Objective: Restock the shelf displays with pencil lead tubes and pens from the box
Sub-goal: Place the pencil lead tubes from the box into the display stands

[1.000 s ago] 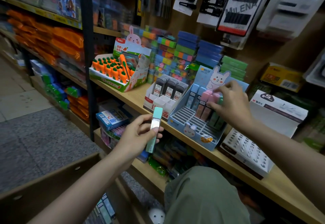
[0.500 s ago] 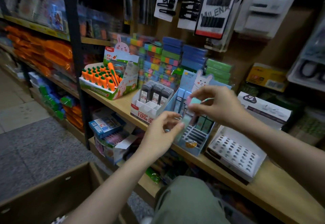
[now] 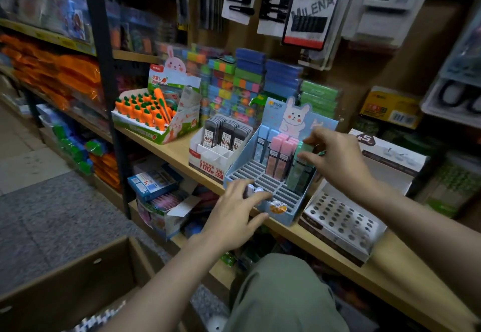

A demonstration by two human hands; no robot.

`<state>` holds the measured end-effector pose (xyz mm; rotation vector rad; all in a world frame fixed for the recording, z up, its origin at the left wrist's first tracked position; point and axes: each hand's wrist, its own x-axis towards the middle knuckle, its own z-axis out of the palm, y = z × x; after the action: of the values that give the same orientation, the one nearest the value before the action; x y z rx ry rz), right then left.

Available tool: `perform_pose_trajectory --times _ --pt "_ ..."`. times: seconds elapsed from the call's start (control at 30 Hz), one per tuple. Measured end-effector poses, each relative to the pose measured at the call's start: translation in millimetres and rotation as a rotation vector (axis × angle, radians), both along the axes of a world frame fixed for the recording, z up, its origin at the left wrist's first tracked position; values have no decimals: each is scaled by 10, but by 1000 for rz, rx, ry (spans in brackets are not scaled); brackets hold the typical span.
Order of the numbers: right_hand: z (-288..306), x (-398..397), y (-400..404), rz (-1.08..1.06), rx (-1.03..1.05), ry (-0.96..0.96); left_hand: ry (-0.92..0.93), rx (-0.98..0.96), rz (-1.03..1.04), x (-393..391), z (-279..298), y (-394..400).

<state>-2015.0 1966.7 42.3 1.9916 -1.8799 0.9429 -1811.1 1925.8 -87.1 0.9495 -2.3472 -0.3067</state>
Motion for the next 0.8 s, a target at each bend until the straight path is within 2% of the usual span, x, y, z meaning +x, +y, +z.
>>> perform_pose_trajectory --times 0.2,0.27,0.4,0.63,0.8 --pt "-94 35 -103 -7 4 -23 44 -10 -8 3 -34 -11" --pt "-169 38 -111 -18 10 32 59 6 -14 -3 -39 -13" --pt "-268 64 -72 -35 -26 272 61 9 -18 -6 -57 -19" --pt "-249 -65 71 -7 -119 316 56 40 -22 0 -64 -31" --pt "-280 -85 152 43 14 407 13 95 -35 14 -21 -26"
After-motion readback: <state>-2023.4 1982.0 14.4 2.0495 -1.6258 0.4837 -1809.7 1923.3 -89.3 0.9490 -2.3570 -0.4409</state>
